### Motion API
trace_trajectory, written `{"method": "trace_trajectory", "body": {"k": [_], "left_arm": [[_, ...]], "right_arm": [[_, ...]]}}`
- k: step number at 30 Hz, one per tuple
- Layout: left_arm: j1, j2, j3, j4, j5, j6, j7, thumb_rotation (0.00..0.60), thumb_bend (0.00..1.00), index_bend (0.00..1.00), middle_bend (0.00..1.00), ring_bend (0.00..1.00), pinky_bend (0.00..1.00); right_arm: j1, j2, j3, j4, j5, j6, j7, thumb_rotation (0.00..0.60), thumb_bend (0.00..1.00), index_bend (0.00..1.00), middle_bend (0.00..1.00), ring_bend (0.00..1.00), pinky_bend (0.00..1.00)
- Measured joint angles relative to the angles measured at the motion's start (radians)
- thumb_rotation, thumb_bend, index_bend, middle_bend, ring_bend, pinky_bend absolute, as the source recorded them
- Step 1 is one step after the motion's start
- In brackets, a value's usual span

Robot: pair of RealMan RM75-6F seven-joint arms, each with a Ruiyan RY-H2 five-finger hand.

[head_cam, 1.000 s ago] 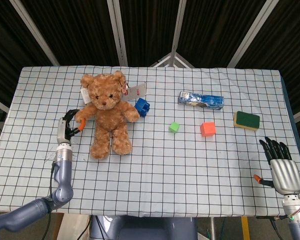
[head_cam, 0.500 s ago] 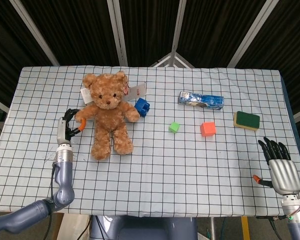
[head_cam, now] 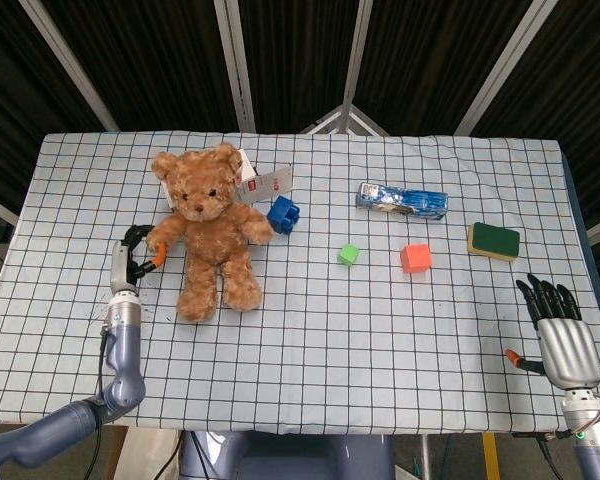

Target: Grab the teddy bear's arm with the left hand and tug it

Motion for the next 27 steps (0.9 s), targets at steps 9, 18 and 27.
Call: {"method": "trace_trajectory", "body": {"k": [9, 18, 27], "left_arm": [[0.013, 0.021, -0.007, -0.044, -0.008, 0.016, 0.029, 0.6, 0.61, 0.4, 0.38, 0.0, 0.0], [0.011, 0.013, 0.008, 0.05, -0.051, -0.044, 0.061, 0.6, 0.61, 0.4, 0.37, 0.0, 0.0], [0.003, 0.015, -0.008, 0.001, -0.031, -0.02, 0.06, 0.6, 0.61, 0.4, 0.37, 0.0, 0.0]], "right_arm": [[0.0, 0.0, -0.002, -0.001, -0.002, 0.0, -0.001, 0.6, 0.1, 0.0, 0.0, 0.0, 0.0], [0.004, 0.0, -0.004, -0.002, -0.002, -0.009, -0.005, 0.6, 0.1, 0.0, 0.0, 0.0, 0.0], [0.007, -0.003, -0.004, -0.004, 0.001, -0.014, -0.014, 0.6, 0.1, 0.0, 0.0, 0.0, 0.0]]}}
